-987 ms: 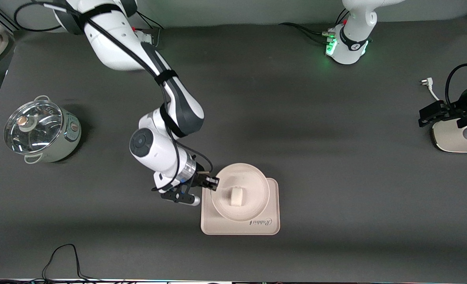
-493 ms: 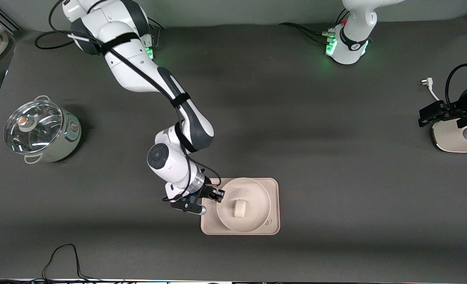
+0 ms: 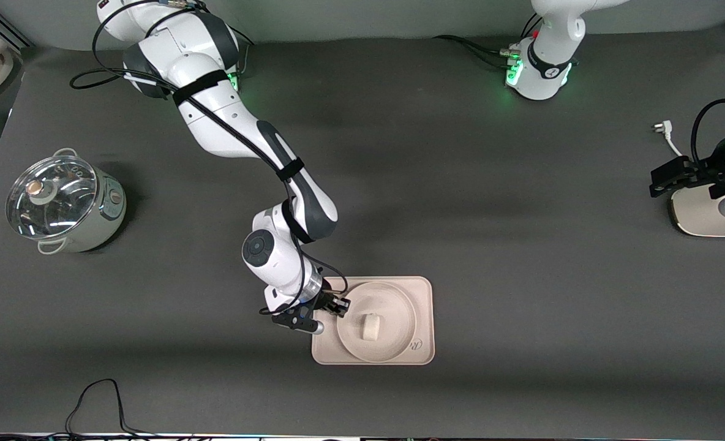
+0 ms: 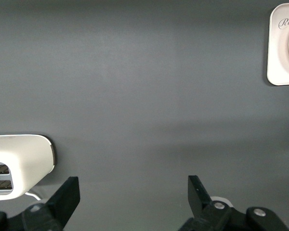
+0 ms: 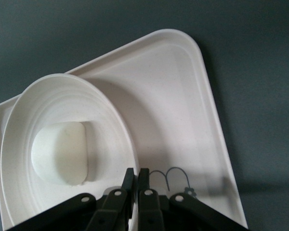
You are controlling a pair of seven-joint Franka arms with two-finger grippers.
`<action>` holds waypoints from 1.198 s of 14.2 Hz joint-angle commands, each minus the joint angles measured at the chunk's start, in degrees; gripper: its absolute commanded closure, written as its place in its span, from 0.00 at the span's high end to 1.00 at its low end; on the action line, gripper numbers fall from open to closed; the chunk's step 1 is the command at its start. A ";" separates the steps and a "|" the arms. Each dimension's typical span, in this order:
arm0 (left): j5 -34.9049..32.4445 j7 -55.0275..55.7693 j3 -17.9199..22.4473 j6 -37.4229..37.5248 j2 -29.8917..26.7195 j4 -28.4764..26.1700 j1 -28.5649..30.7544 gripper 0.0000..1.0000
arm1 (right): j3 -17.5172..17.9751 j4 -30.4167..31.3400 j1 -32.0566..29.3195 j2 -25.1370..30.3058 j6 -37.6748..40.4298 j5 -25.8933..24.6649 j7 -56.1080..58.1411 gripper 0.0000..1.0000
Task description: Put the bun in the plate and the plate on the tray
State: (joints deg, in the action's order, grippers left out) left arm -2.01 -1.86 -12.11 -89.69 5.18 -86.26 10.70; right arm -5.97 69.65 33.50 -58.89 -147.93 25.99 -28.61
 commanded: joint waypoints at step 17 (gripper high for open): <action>-0.54 -0.07 0.15 1.01 -0.52 0.04 -0.15 1.00 | -2.56 3.81 -10.72 35.56 52.53 -7.52 3.81 1.00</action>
State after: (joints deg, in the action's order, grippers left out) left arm -2.01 -1.86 -12.09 -89.66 5.18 -86.34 10.70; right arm -9.48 67.32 25.17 -31.55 -99.88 20.65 -27.82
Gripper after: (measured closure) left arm 0.000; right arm 0.000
